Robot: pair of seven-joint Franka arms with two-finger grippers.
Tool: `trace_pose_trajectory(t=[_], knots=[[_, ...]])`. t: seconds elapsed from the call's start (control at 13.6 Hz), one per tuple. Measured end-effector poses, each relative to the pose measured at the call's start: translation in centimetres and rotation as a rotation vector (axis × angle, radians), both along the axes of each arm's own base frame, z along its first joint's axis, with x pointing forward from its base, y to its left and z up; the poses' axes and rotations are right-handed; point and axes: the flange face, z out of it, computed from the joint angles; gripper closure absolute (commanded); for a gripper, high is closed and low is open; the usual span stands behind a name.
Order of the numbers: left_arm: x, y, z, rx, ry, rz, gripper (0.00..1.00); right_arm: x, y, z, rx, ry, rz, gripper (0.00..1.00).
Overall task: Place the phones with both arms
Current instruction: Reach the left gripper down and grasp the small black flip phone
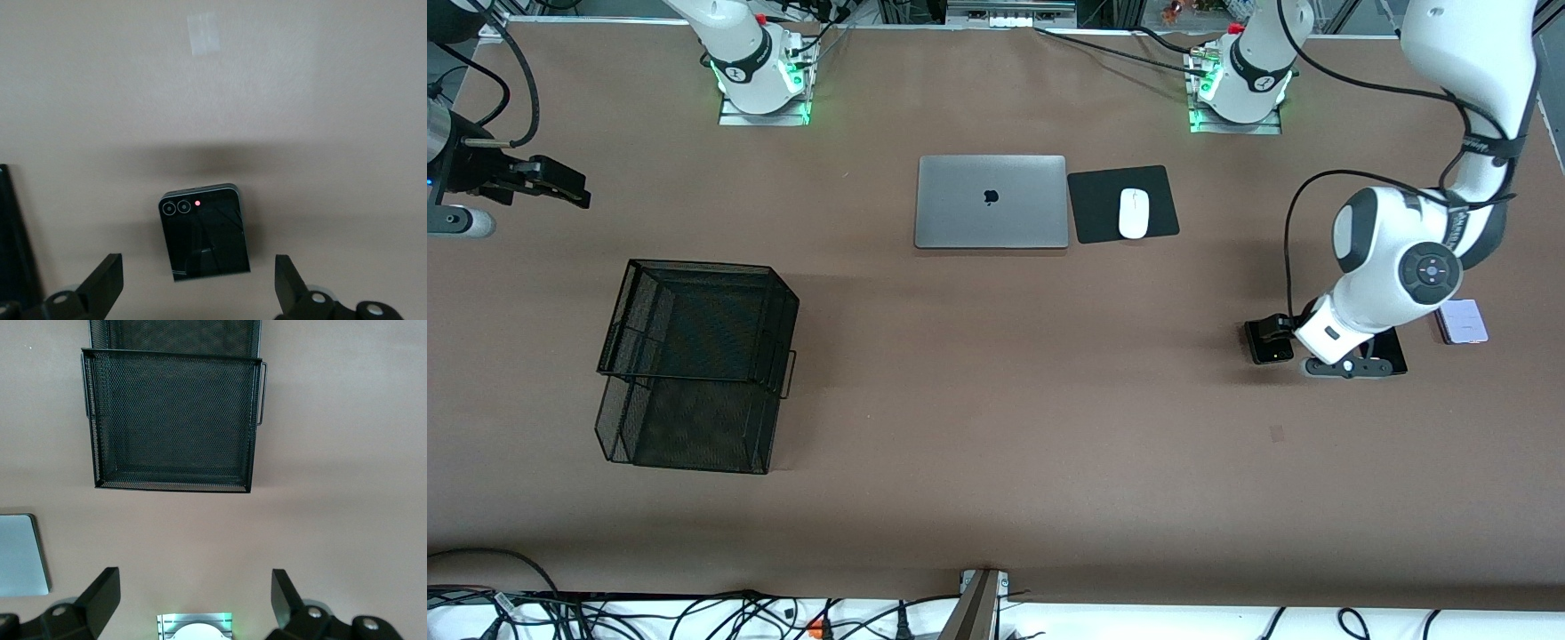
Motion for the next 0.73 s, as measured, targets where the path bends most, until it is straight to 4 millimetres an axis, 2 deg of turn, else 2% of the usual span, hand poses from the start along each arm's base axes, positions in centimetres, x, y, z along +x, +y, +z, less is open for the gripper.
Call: trace_pose_trajectory(t=[0.29, 0.51, 0.59, 0.66, 0.73], knots=[[-1.6, 0.3, -5.3, -0.011, -0.022, 0.005, 0.0, 0.0, 0.0, 0.0, 0.0, 0.001, 0.0, 0.0], [-2.5, 0.6, -7.5, -0.014, -0.018, 0.014, 0.0, 0.0, 0.0, -0.1, 0.0, 0.001, 0.0, 0.0], [-2.6, 0.7, -7.9, -0.015, -0.018, 0.016, 0.04, 0.0, 0.0, -0.1, 0.0, 0.001, 0.0, 0.0], [-2.7, 0.8, -8.2, -0.015, -0.016, 0.018, 0.53, 0.0, 0.0, -0.1, 0.0, 0.001, 0.0, 0.0], [-2.7, 0.8, -8.3, -0.016, -0.015, 0.018, 0.71, 0.0, 0.0, -0.1, 0.0, 0.002, 0.0, 0.0]])
